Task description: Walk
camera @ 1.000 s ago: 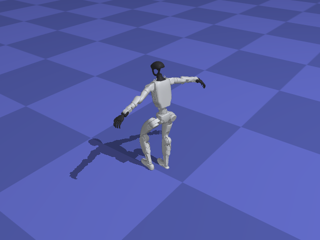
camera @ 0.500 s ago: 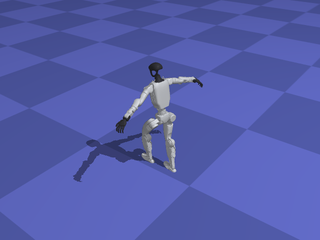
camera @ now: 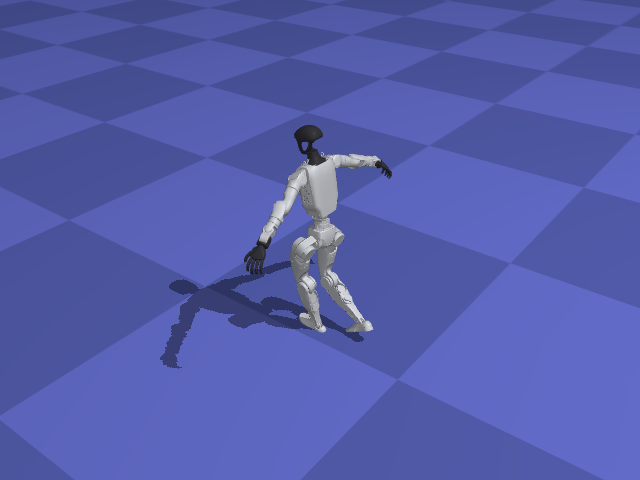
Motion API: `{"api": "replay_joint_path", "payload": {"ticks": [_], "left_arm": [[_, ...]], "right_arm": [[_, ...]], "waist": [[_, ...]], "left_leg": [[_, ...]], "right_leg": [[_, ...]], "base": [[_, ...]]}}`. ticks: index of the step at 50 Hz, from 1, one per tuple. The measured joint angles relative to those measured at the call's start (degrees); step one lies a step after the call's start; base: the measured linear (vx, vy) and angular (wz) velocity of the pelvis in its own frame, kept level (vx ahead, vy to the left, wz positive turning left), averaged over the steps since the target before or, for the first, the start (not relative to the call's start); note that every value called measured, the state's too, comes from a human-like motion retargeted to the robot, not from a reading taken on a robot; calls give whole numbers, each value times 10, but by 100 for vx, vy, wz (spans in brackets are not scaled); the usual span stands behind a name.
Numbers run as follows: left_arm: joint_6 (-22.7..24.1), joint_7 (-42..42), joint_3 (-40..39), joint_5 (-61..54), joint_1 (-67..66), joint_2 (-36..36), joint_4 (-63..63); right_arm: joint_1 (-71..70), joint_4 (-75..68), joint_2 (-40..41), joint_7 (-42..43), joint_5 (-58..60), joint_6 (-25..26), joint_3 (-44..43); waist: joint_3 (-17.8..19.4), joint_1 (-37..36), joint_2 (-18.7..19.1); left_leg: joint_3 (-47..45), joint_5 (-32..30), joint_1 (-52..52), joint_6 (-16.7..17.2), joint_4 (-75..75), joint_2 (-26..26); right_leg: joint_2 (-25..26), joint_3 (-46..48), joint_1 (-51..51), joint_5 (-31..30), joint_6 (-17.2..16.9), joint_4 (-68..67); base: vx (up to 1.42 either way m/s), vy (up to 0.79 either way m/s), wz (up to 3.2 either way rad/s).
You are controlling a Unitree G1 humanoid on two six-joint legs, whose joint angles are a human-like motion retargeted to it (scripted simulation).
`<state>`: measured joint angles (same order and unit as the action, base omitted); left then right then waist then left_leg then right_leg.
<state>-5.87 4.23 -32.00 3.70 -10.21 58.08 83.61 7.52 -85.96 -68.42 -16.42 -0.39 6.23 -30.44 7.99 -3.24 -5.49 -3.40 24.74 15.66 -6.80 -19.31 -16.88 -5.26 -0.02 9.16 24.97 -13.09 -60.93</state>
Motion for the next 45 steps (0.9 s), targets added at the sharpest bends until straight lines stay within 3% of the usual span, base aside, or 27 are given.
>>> {"api": "replay_joint_path", "payload": {"ticks": [5, 10, 20, 27, 34, 40, 45], "left_arm": [[-4, -5, 9, 12, -2, -5, -7], [-8, -8, 15, 21, 5, 0, -5], [1, -18, 3, 37, -6, 15, -9], [9, -27, -7, 38, -13, 19, -12], [8, -30, -8, 35, -17, 18, -13], [6, -29, -7, 29, -17, 16, -10], [7, -28, -8, 21, -13, 14, -5]], "right_arm": [[3, 4, -1, 12, 11, -4, 2], [-9, -1, -2, 19, 35, -1, 15], [-5, -8, 11, 24, 59, 7, 25], [8, -7, 22, 24, 57, 9, 17], [24, -2, 24, 25, 49, 12, 4], [32, 1, 20, 29, 37, 12, -10], [33, 0, 14, 34, 30, 11, -19]], "waist": [[6, 24, 6], [17, 45, 33], [35, 66, 41], [27, 64, 40], [12, 60, 40], [1, 60, 47], [-2, 66, 60]], "left_leg": [[40, -12, -50, -8, 48, -28], [94, -28, -120, -7, 112, -16], [160, 13, -187, -9, 104, 1], [187, 57, -212, -14, 82, 8], [216, 95, -248, -21, 70, 14], [232, 111, -280, -12, 59, 25], [223, 108, -298, 15, 31, 43]], "right_leg": [[-62, -8, 103, 42, 42, -101], [-53, -16, 188, 50, 74, -52], [30, -29, 269, -49, 34, 192], [70, -13, 271, -129, 13, 320], [82, 20, 249, -180, 18, 358], [86, 50, 226, -176, 39, 351], [95, 67, 203, -125, 67, 340]], "base": [[23, 5, 57], [25, 3, 55], [26, -1, 42], [29, -6, 23], [34, -8, 20], [39, -9, 18], [40, -9, 17]]}}
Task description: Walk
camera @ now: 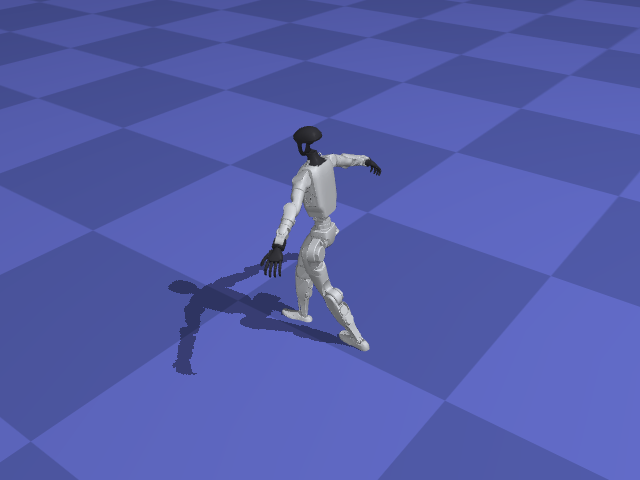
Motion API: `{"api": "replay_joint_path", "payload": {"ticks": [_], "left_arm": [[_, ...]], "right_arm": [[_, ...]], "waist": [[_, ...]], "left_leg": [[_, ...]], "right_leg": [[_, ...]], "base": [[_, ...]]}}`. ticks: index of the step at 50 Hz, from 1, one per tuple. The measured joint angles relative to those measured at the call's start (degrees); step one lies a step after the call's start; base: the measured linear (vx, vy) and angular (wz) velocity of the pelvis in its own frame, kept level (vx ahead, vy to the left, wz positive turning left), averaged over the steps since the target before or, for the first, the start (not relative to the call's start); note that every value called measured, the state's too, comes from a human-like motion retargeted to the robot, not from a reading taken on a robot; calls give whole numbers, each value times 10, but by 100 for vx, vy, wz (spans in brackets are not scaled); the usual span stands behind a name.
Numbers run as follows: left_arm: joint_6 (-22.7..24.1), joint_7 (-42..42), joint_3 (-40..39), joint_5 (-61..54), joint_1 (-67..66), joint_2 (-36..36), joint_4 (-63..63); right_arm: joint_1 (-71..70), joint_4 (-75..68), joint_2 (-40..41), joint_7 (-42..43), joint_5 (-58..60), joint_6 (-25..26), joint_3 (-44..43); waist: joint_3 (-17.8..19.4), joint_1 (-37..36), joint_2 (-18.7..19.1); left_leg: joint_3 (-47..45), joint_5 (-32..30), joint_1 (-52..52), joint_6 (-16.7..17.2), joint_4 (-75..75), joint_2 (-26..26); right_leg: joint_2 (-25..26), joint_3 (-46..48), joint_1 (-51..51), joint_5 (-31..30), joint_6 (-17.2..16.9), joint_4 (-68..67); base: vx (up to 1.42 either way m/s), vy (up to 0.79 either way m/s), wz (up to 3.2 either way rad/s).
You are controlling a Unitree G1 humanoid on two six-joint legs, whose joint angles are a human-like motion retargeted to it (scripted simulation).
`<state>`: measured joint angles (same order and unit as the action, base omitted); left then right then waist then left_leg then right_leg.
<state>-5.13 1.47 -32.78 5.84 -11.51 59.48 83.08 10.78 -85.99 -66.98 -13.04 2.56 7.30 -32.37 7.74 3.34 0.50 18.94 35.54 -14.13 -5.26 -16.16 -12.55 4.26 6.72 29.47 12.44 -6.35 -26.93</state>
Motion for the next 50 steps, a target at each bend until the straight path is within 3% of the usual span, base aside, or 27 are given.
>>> {"api": "replay_joint_path", "payload": {"ticks": [5, 11, 14, 20, 25, 27, 32, 40, 50], "left_arm": [[4, 2, 0, -6, 4, -2, 4], [10, -2, 1, -2, 8, -4, 4], [12, -4, 2, 5, 11, -2, -5], [13, -11, 5, 11, 18, 1, -27], [9, -18, 5, 13, 22, 2, -28], [8, -21, 5, 13, 27, 3, -23], [4, -28, -5, 13, 20, -2, -11], [-1, -27, -32, 2, 0, -7, 1], [-4, -37, -52, -9, -19, -3, 0]], "right_arm": [[-1, 1, -6, 8, -1, -3, -5], [-1, 5, -14, 24, 5, -3, -6], [1, 6, -20, 29, 5, -1, -8], [14, 1, -31, 31, 0, 5, -19], [26, -5, -41, 28, 0, 4, -37], [25, -8, -48, 26, 2, 3, -45], [23, -8, -62, 31, 9, -4, -51], [7, -2, -77, 48, 28, -10, -41], [3, 13, -71, 68, 33, -14, -34]], "waist": [[8, 10, 22], [28, 17, 59], [36, 13, 76], [40, -10, 92], [45, -37, 87], [50, -45, 73], [58, -58, 59], [50, -53, 44], [34, -57, 39]], "left_leg": [[-22, -44, 3, 65, -83, 26], [-68, -130, 71, 163, -307, 75], [-93, -136, 131, 185, -436, 108], [-136, -55, 269, 136, -599, 191], [-146, 0, 370, 89, -583, 219], [-156, 0, 396, 78, -535, 206], [-172, -30, 435, 77, -388, 174], [-194, -146, 431, 106, -133, 113], [-224, -173, 421, 94, -129, 98]], "right_leg": [[23, 12, -37, 48, 27, -4], [66, 22, -99, 81, 55, 16], [89, 20, -130, 92, 67, 35], [117, -2, -187, 107, 79, 76], [123, -41, -241, 113, 82, 112], [112, -61, -267, 114, 79, 130], [100, -97, -315, 128, 76, 143], [84, -123, -361, 151, 73, 151], [86, -151, -395, 200, 74, 116]], "base": [[39, -9, 17], [35, -10, 10], [33, -11, -4], [32, -11, -20], [31, -7, -44], [30, -3, -48], [28, 2, -44], [25, 7, -18], [31, 6, -17]]}}
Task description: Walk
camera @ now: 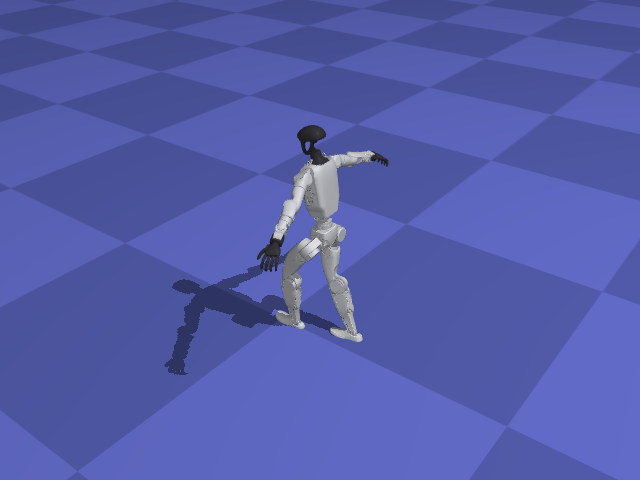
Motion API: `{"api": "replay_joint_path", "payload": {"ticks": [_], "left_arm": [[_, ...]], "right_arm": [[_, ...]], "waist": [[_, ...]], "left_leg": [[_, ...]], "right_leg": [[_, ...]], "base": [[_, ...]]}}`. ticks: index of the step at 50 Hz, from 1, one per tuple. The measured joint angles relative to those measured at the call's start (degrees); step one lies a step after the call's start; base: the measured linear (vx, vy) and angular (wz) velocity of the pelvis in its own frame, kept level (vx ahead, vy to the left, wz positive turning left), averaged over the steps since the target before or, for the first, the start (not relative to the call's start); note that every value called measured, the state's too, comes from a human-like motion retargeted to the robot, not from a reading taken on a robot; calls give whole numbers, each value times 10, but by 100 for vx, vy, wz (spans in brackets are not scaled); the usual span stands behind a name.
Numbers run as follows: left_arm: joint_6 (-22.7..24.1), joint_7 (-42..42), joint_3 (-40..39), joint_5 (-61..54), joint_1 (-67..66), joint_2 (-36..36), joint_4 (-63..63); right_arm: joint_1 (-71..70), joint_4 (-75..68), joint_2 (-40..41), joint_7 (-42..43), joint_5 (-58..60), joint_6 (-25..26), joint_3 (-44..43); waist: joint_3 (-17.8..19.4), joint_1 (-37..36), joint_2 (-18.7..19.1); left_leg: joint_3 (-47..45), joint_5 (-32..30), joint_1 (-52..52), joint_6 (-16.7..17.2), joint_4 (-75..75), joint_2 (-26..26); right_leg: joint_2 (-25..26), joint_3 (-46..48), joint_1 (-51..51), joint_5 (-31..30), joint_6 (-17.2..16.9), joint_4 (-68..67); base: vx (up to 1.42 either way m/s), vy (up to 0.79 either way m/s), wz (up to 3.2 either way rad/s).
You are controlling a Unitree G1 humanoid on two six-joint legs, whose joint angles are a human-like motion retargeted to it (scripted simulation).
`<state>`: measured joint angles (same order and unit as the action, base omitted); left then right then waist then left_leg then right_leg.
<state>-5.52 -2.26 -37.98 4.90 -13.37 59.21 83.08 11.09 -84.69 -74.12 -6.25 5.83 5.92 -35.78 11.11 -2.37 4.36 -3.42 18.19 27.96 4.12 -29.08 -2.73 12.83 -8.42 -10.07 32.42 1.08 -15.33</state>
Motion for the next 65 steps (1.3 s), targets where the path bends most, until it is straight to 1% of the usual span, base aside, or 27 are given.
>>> {"api": "replay_joint_path", "payload": {"ticks": [5, 8, 12, 16, 17, 19, 22, 25, 28, 30, 32, 35, 37, 43, 45, 47, 50, 56, 61, 63, 65], "left_arm": [[-1, -6, -7, -6, -5, 5, 0], [-2, -7, -11, -10, -7, 7, 0], [-2, -4, -12, -13, -8, 7, -4], [-2, 7, -7, -11, -8, 6, -8], [-2, 10, -5, -10, -7, 5, -10], [-3, 17, 1, -6, -6, 5, -13], [-4, 24, 10, 0, -3, 1, -18], [-6, 27, 20, 7, -1, -6, -24], [-8, 27, 27, 12, 1, -10, -30], [-12, 28, 31, 14, 9, -10, -30], [-12, 25, 34, 15, 7, -12, -34], [-14, 23, 34, 15, 10, -9, -37], [-14, 21, 34, 15, 13, -8, -39], [-7, 13, 31, 19, 17, -10, -49], [-4, 10, 32, 19, 16, -14, -54], [-3, 7, 34, 18, 24, -15, -55], [-1, 3, 37, 14, 27, -22, -61], [-2, -3, 48, -1, 44, -39, -67], [-3, -1, 58, -18, 60, -64, -67], [-3, 2, 63, -26, 66, -76, -65], [-3, 8, 68, -35, 73, -90, -61]], "right_arm": [[-3, 4, 12, 8, -3, 0, 3], [-5, 6, 21, 10, -6, 0, 4], [-5, 6, 34, 10, -10, -1, 4], [-4, 6, 46, 5, -19, -4, 1], [-4, 6, 48, 3, -21, -5, 0], [-4, 7, 53, 0, -27, -8, -1], [-5, 10, 58, -2, -33, -11, -4], [-4, 14, 60, 1, -34, -14, -6], [-3, 19, 62, 6, -29, -16, -6], [-10, 21, 59, 10, -24, -15, -4], [-6, 26, 62, 13, -20, -15, -3], [-9, 31, 64, 17, -15, -11, -3], [-12, 33, 64, 19, -14, -8, -3], [-15, 34, 69, 26, -19, -2, -5], [-12, 34, 74, 29, -22, -1, -5], [-15, 33, 78, 30, -26, 1, -5], [-13, 33, 88, 33, -32, 3, -3], [-19, 29, 114, 37, -50, 8, 7], [-25, 23, 144, 38, -64, 11, 21], [-29, 20, 158, 37, -69, 12, 28], [-33, 16, 174, 36, -72, 13, 38]], "waist": [[-9, -7, -15], [-17, -11, -28], [-26, -12, -52], [-31, -7, -82], [-31, -5, -89], [-30, 0, -99], [-29, 9, -103], [-26, 23, -102], [-22, 39, -97], [-18, 47, -75], [-14, 57, -77], [-6, 70, -62], [0, 76, -51], [10, 81, -26], [9, 80, -29], [7, 77, -13], [1, 72, -13], [-13, 63, 5], [-20, 60, 31], [-21, 60, 45], [-21, 62, 62]], "left_leg": [[-11, 16, -17, -24, -13, -11], [-16, 40, -32, -45, -7, -24], [-21, 49, -63, -66, 22, -54], [-23, 48, -105, -86, 71, -97], [-22, 48, -117, -90, 85, -107], [-19, 48, -140, -96, 111, -121], [-9, 45, -175, -103, 148, -138], [7, 38, -211, -109, 184, -158], [29, 32, -248, -109, 216, -166], [49, 20, -283, -107, 256, -151], [61, 24, -303, -108, 260, -157], [80, 33, -333, -108, 269, -145], [89, 42, -350, -109, 271, -134], [103, 86, -385, -115, 250, -108], [104, 101, -393, -118, 238, -113], [106, 122, -396, -120, 223, -99], [108, 151, -405, -125, 200, -104], [111, 210, -416, -126, 134, -94], [110, 244, -417, -110, 48, -74], [108, 245, -411, -93, -1, -62], [102, 219, -400, -62, -62, -44]], "right_leg": [[-13, -7, -9, 11, -15, -26], [-27, -8, -5, 7, -36, -57], [-51, -9, 16, -19, -83, -136], [-82, -12, 62, -54, -143, -268], [-91, -8, 78, -61, -154, -307], [-108, 3, 111, -71, -161, -385], [-141, 19, 165, -72, -161, -485], [-189, 22, 223, -51, -159, -552], [-222, 28, 281, -27, -130, -575], [-220, 40, 318, -24, -109, -562], [-231, 39, 350, -17, -100, -549], [-223, 50, 390, -25, -91, -500], [-209, 58, 408, -42, -92, -453], [-163, 70, 426, -113, -110, -276], [-158, 66, 433, -127, -116, -240], [-141, 78, 414, -160, -118, -167], [-137, 79, 411, -177, -121, -140], [-126, 105, 371, -208, -110, -101], [-109, 127, 330, -204, -88, -96], [-95, 133, 312, -187, -76, -93], [-78, 139, 293, -176, -66, -90]], "base": [[36, 6, -19], [36, 8, -12], [34, 10, 1], [31, 11, 16], [29, 8, 17], [29, 4, 15], [28, 7, 15], [28, 11, 26], [28, 4, 28], [29, 1, 22], [28, 0, 25], [29, -1, 24], [29, -1, 19], [30, -3, 8], [31, -6, -3], [33, -6, -6], [34, -9, -8], [38, -10, -7], [40, -10, -8], [40, -10, -9], [39, -9, -5]]}}
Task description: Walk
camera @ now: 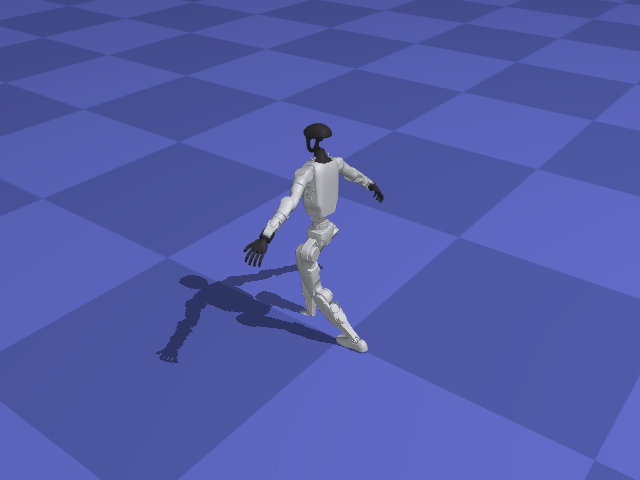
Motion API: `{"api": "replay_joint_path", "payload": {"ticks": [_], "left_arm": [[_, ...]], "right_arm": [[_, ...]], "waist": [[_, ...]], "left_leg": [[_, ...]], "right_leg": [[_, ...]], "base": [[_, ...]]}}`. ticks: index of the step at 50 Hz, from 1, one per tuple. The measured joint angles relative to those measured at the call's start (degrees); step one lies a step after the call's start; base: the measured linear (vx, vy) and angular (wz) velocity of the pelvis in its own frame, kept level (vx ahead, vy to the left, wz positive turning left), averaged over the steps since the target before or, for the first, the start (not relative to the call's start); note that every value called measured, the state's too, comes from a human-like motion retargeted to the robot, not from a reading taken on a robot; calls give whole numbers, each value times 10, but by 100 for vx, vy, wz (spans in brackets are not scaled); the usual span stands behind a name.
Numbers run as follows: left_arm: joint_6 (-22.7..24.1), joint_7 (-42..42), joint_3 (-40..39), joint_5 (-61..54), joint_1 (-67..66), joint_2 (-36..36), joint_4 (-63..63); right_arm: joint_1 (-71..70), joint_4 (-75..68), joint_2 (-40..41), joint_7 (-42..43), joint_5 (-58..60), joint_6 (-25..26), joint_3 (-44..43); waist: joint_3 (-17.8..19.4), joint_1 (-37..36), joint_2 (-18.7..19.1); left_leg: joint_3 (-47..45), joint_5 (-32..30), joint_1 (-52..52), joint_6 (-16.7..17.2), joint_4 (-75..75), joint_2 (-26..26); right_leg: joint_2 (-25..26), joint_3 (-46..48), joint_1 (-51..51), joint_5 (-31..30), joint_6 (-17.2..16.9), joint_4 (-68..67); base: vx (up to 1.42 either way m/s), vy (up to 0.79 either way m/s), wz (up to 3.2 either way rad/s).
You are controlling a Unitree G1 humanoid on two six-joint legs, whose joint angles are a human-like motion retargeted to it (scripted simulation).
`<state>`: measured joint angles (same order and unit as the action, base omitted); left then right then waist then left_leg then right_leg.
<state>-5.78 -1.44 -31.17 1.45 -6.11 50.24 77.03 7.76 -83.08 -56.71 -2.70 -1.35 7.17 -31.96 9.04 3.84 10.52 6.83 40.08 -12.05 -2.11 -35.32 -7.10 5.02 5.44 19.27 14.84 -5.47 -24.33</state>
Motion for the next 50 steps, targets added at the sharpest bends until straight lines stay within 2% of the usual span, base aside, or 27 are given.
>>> {"api": "replay_joint_path", "payload": {"ticks": [5, 8, 12, 16, 22, 27, 33, 35, 37, 50], "left_arm": [[1, 28, 17, -16, 13, -36, 11], [0, 49, 31, -25, 24, -55, 15], [-4, 72, 49, -32, 34, -81, 13], [-9, 88, 63, -34, 39, -105, 11], [-13, 94, 81, -34, 29, -141, 12], [-13, 93, 96, -30, 28, -164, 21], [-8, 83, 118, -19, 28, -194, 24], [-6, 80, 126, -16, 25, -203, 21], [-4, 76, 134, -13, 30, -210, 22], [10, 52, 169, -4, 39, -247, 15]], "right_arm": [[-13, -8, 46, -8, -8, 3, 31], [-25, -13, 74, -18, -17, 6, 53], [-35, -17, 111, -35, -29, 9, 79], [-40, -19, 144, -51, -41, 11, 99], [-36, -15, 180, -67, -52, 7, 119], [-43, -17, 193, -78, -57, 1, 134], [-49, -15, 200, -83, -64, -7, 146], [-48, -10, 205, -81, -66, -9, 148], [-51, -9, 205, -79, -68, -11, 149], [-52, 17, 226, -51, -68, -28, 163]], "waist": [[5, 2, 43], [6, -3, 67], [1, -22, 79], [-10, -47, 72], [-14, -77, 67], [-9, -86, 46], [-11, -85, 23], [-14, -83, 25], [-16, -81, 13], [-21, -60, 0]], "left_leg": [[-32, -45, 65, 62, -217, 63], [-49, -59, 130, 81, -366, 110], [-60, -42, 223, 72, -512, 155], [-58, -21, 305, 54, -565, 176], [-45, 5, 362, 31, -476, 206], [-42, 1, 352, 26, -300, 186], [-14, -40, 310, 35, -115, 139], [-2, -47, 302, 39, -96, 137], [-2, -66, 280, 37, -49, 119], [-20, -45, 218, 7, 35, 95]], "right_leg": [[46, 8, -42, 28, 24, 9], [72, 11, -66, 36, 37, 31], [87, 5, -88, 42, 44, 58], [87, -12, -113, 38, 43, 93], [94, -41, -164, 34, 38, 134], [75, -65, -213, 27, 31, 180], [49, -84, -242, 30, 26, 202], [54, -88, -246, 32, 27, 201], [37, -92, -250, 35, 25, 205], [9, -111, -254, 62, 26, 180]], "base": [[37, -8, -8], [34, -7, -11], [31, -7, -20], [28, -5, -33], [23, -1, -42], [18, 3, -35], [13, 7, -25], [10, 9, -20], [10, 10, -12], [7, 12, -11]]}}
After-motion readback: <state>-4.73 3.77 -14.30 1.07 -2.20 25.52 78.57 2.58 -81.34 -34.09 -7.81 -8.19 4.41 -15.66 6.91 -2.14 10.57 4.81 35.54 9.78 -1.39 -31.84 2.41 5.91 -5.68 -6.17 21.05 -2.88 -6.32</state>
